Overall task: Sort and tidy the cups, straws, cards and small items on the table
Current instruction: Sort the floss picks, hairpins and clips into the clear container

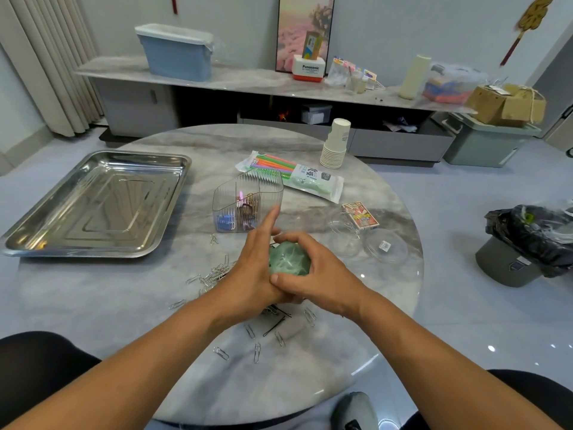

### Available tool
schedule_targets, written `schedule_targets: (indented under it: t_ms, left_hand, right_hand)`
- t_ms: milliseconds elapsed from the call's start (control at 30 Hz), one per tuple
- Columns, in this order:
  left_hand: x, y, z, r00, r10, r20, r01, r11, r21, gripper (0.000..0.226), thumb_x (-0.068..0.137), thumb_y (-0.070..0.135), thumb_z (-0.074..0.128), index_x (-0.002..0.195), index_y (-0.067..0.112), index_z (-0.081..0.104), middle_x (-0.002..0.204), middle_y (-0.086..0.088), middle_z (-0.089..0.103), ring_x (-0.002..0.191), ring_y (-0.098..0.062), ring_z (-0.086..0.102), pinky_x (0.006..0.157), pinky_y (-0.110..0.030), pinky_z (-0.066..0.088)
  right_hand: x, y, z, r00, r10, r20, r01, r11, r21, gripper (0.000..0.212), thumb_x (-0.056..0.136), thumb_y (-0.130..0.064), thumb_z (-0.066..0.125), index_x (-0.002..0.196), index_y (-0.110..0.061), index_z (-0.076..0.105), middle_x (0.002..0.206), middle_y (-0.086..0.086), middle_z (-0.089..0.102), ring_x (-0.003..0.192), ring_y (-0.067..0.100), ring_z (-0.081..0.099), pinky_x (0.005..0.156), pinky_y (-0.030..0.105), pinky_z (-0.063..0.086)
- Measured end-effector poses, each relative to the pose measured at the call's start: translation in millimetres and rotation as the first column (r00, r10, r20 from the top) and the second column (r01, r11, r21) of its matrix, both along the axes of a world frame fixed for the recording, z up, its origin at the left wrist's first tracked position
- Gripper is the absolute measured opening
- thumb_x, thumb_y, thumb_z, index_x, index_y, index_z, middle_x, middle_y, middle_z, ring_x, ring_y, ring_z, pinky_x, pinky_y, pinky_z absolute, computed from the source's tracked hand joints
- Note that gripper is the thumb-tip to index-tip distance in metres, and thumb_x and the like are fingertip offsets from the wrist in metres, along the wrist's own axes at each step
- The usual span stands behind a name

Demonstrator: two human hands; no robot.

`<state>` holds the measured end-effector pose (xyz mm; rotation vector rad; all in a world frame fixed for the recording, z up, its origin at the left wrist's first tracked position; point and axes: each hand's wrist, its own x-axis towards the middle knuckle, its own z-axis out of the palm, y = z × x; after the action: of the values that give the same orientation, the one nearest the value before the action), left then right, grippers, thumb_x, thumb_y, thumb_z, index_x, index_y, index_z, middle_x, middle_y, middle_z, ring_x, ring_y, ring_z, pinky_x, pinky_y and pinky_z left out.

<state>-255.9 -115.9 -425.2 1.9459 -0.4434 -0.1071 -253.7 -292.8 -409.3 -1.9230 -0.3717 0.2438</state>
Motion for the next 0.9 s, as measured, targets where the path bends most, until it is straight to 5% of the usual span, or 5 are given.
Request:
schedule_targets:
  t_ms: [133, 267, 467, 633, 900]
  left_hand:
    - [7, 3, 3, 0.999, 0.032, -0.035, -0.037, 0.99, -0.135, 0.13, 0.057, 0.033, 0.094, 0.152, 0.057, 0.009, 0.133, 0.029, 0.038, 0.114, 0.012, 0.054, 0.082, -0.008, 0.05]
    - [4, 4, -4, 0.994, 0.038, -0.105, -0.058, 0.979, -0.194, 0.078, 0.062, 0.031, 0.096, 0.126, 0.047, 0.054, 0.116, 0.015, 0.069, 0.103, -0.009, 0.072, 0.08, -0.026, 0.06]
    - [-3, 4, -2, 0.976, 0.161, 0.144, -0.164, 0.986, 0.009, 0.07, 0.072, 0.022, 0.084, 0.128, 0.049, 0.051, 0.119, 0.018, 0.056, 0.109, 0.002, 0.057, 0.081, -0.01, 0.047]
    - [-9, 1, -1, 0.963, 0.217, 0.159, -0.224, 0.974, 0.031, 0.077, 0.073, 0.013, 0.084, 0.134, 0.045, 0.049, 0.119, 0.016, 0.051, 0.113, -0.003, 0.053, 0.089, -0.03, 0.052]
    - [-15, -4, -1, 0.916, 0.304, 0.261, -0.318, 0.948, 0.011, 0.072, 0.073, 0.007, 0.085, 0.133, 0.03, 0.053, 0.118, 0.011, 0.051, 0.114, -0.007, 0.05, 0.091, -0.017, 0.044]
  right_hand:
    - [2, 2, 0, 0.991, -0.127, 0.044, 0.121, 0.986, 0.11, 0.053, 0.074, -0.037, 0.079, 0.122, -0.046, 0.057, 0.111, -0.013, 0.068, 0.1, 0.01, 0.071, 0.075, 0.03, 0.061]
    - [-1, 3, 6, 0.991, -0.111, 0.073, 0.105, 0.99, 0.09, 0.052, 0.081, -0.043, 0.073, 0.128, -0.046, 0.051, 0.108, -0.019, 0.066, 0.099, 0.009, 0.071, 0.078, 0.03, 0.061]
    - [-5, 14, 8, 0.964, -0.124, 0.235, 0.148, 0.985, -0.084, 0.053, 0.085, -0.064, 0.061, 0.132, -0.049, 0.041, 0.124, -0.017, 0.055, 0.109, 0.001, 0.059, 0.089, 0.022, 0.051]
    - [-5, 15, 9, 0.94, -0.063, 0.335, 0.138, 0.969, -0.206, 0.052, 0.086, -0.063, 0.056, 0.131, -0.044, 0.039, 0.124, -0.018, 0.05, 0.111, -0.007, 0.051, 0.083, 0.004, 0.039]
    - [-5, 22, 15, 0.953, -0.093, 0.289, 0.138, 0.981, -0.138, 0.046, 0.085, -0.065, 0.052, 0.122, -0.039, 0.044, 0.11, -0.014, 0.059, 0.096, 0.001, 0.06, 0.077, 0.019, 0.048]
